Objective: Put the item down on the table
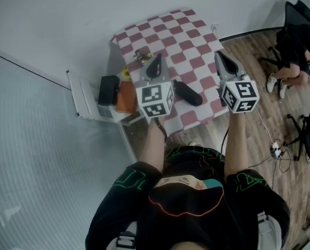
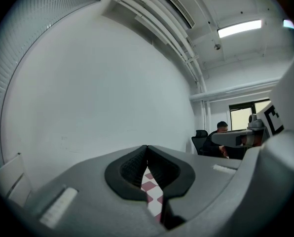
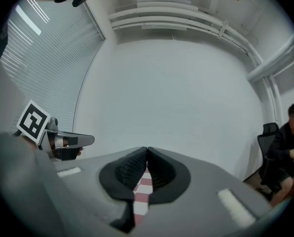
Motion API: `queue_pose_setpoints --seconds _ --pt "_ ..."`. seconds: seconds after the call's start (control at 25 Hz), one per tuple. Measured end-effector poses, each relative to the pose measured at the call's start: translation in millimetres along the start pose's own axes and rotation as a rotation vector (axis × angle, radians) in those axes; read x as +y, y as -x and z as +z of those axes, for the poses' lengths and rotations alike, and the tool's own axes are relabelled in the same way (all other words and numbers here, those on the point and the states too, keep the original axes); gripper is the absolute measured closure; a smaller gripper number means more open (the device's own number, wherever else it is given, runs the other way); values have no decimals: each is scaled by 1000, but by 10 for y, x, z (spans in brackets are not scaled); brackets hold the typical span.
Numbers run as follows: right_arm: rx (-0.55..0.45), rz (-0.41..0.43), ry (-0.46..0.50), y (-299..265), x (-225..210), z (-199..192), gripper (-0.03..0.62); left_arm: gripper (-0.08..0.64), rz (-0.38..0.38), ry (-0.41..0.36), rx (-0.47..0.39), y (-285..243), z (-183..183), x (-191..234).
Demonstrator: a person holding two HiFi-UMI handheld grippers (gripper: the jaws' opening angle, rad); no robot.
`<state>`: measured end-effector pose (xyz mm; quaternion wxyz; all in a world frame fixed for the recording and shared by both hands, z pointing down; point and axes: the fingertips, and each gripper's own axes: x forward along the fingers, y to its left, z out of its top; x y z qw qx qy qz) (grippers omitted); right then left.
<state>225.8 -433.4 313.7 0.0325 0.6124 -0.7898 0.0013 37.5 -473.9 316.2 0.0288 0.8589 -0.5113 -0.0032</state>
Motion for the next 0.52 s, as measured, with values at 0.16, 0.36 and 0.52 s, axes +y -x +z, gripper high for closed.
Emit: queue_pose_setpoints --seconds 0.16,0.36,0.52 --pt "-4 5 1 0 -23 -8 588 551 -6 -2 6 -27 -27 -31" --pt "-12 10 5 28 -62 4 588 551 -8 -2 11 -54 -48 -72" --pt "-15 5 6 45 -123 16 588 551 -9 1 18 -82 -62 -107"
